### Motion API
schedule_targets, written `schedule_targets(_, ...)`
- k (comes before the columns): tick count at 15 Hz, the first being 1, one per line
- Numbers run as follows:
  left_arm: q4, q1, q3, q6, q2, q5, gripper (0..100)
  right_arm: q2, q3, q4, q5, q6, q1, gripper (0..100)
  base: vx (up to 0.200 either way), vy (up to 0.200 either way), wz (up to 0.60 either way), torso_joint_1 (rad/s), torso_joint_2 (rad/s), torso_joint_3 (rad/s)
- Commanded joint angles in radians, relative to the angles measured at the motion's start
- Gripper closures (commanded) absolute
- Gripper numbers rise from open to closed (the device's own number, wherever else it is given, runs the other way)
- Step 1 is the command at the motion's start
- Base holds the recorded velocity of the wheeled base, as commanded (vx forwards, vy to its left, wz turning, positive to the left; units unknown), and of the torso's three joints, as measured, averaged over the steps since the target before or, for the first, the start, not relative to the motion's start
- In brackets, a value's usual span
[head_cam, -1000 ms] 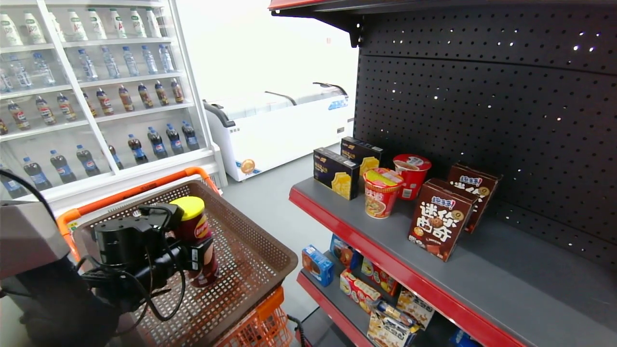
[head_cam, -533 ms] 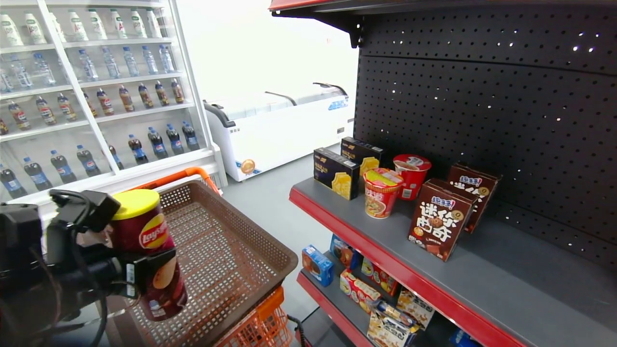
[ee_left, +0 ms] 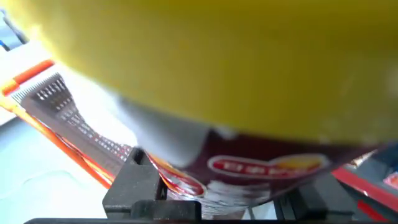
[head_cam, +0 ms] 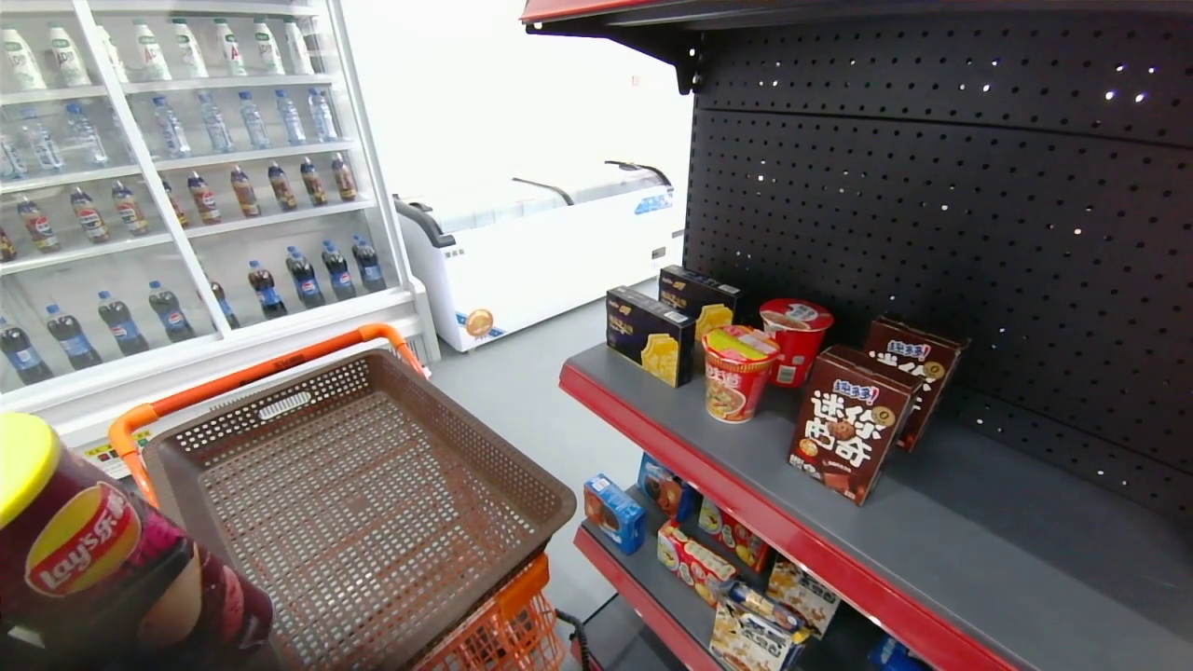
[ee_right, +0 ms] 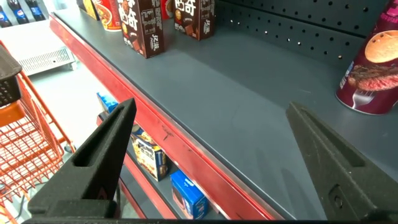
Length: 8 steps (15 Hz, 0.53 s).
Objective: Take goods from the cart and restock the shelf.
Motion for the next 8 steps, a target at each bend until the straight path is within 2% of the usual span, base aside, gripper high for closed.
schedule_targets(1, 0.0, 0.07, -0.004, 0.0, -0.068, -0.009, 100, 0.001, 0.0, 0.0, 0.0, 0.0, 0.0, 0, 0.0, 0.0, 0.0, 0.0, 0.0, 0.0)
schedule_targets(4, -0.002, 0.045, -0.014, -0.003, -0.091, -0.011, 100, 0.001, 0.0, 0.0, 0.0, 0.0, 0.0, 0, 0.0, 0.0, 0.0, 0.0, 0.0, 0.0)
schedule_targets(6, 0.004, 0.031, -0.02, -0.035, -0.127, -0.014, 100, 0.001, 0.0, 0.0, 0.0, 0.0, 0.0, 0, 0.0, 0.0, 0.0, 0.0, 0.0, 0.0)
schedule_targets(8, 0.009, 0.033, -0.021, -0.034, -0.142, -0.014, 100, 0.001, 0.0, 0.0, 0.005, -0.005, 0.0, 0, 0.0, 0.0, 0.0, 0.0, 0.0, 0.0)
